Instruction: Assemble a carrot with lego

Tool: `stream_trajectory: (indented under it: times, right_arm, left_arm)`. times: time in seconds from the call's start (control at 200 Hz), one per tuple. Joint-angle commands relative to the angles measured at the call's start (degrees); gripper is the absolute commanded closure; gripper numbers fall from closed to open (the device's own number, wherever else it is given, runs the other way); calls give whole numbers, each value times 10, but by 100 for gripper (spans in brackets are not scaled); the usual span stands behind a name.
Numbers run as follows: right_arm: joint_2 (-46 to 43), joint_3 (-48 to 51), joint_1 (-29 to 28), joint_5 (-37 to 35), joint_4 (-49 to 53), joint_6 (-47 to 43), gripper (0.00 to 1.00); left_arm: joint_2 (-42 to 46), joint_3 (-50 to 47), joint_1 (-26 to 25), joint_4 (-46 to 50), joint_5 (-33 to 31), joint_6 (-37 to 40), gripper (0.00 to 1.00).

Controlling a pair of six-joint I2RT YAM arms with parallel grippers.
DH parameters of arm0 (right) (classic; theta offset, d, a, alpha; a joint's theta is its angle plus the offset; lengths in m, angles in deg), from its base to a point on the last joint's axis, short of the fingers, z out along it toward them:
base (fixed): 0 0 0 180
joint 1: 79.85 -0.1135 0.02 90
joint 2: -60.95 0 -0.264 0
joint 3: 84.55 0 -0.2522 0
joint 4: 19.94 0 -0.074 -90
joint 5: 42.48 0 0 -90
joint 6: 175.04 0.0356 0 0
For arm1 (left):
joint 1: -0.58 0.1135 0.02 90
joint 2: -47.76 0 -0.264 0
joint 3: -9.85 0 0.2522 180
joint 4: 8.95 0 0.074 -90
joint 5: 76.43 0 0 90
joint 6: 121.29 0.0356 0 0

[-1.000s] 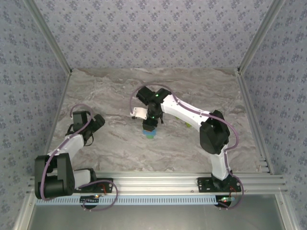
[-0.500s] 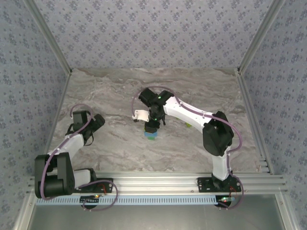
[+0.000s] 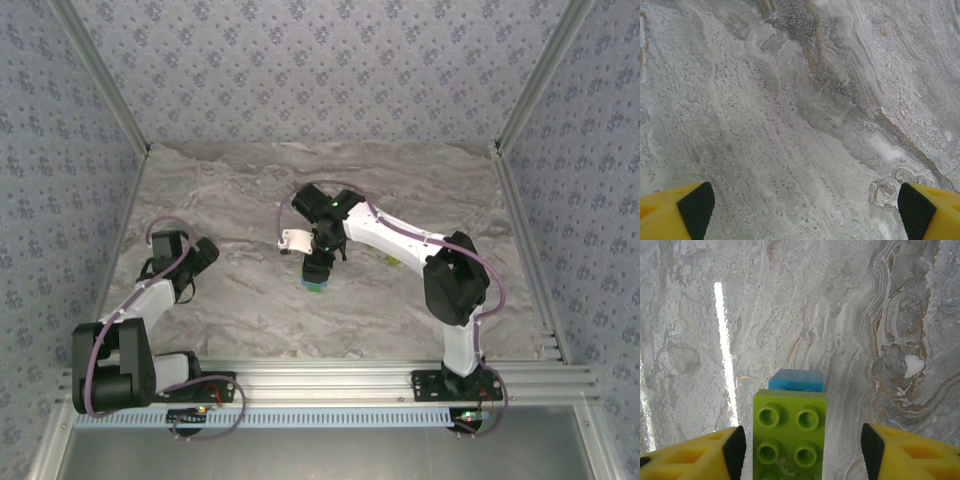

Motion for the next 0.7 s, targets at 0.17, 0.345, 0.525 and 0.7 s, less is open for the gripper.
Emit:
stream_trajectory:
  times: [0.17,0.345,0.525,0.7]
  right_arm:
    - [-80,23,19,26,-50,22,23]
    - [-168,80,68,16,-140,105,15]
    - [-257,216,142,-90,-255,266,14]
    - [-262,340,188,-147,-298,326,14]
  left_arm:
    - [-3,20,5,-5,11,12,3]
    - [-1,19,5,-4,11,12,3]
    - [1,19,5,-4,10,13,3]
    - [-1,19,5,-6,13,14,3]
